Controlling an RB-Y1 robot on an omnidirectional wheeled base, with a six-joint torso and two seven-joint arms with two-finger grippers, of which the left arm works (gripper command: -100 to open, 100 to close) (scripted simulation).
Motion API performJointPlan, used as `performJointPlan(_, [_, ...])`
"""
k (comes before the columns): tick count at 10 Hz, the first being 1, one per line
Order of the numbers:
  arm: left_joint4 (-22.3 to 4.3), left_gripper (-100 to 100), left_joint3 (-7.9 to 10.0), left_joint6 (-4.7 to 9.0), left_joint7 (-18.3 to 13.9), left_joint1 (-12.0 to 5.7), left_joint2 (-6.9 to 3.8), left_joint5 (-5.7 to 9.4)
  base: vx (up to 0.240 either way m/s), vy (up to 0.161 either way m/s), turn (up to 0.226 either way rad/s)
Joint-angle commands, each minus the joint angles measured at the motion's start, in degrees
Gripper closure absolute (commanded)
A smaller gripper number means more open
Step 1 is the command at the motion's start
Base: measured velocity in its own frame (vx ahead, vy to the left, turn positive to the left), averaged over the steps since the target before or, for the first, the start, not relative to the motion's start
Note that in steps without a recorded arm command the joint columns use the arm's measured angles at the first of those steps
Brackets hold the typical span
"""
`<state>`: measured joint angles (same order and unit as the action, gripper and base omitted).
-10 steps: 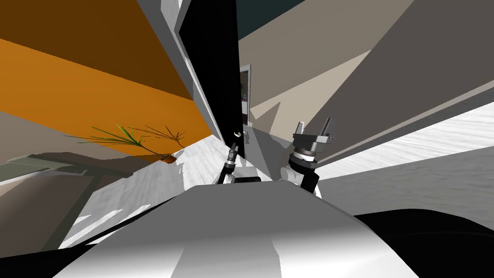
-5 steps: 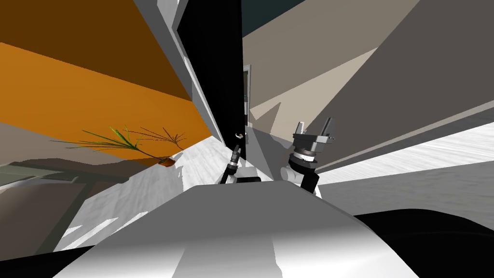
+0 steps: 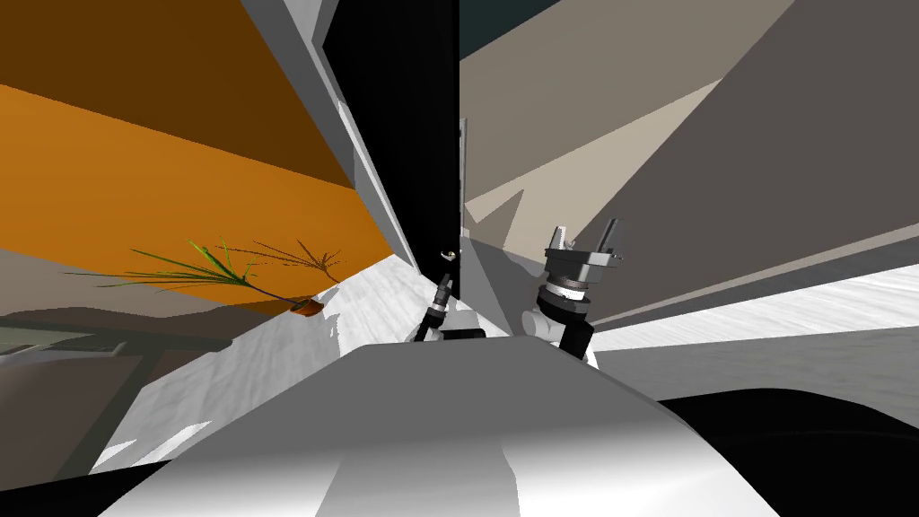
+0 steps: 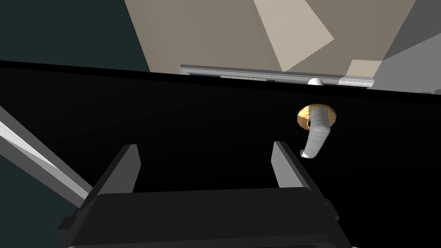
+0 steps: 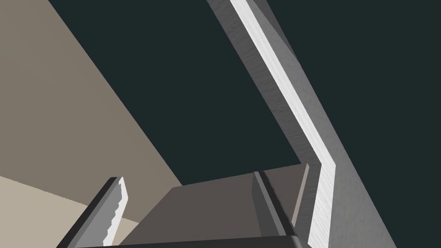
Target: Push the door open
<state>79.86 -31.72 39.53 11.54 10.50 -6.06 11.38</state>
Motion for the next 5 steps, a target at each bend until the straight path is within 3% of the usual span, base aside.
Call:
performJointPlan(1, [-2.01, -100, -1.02, 0.21, 0.09, -0.85, 0.08, 0.70, 0.083, 0.107, -0.043])
performJointPlan(5, [-6.41, -100, -3.52, 0.81, 0.26, -2.47, 0.13, 2.31, 0.087, 0.095, -0.034])
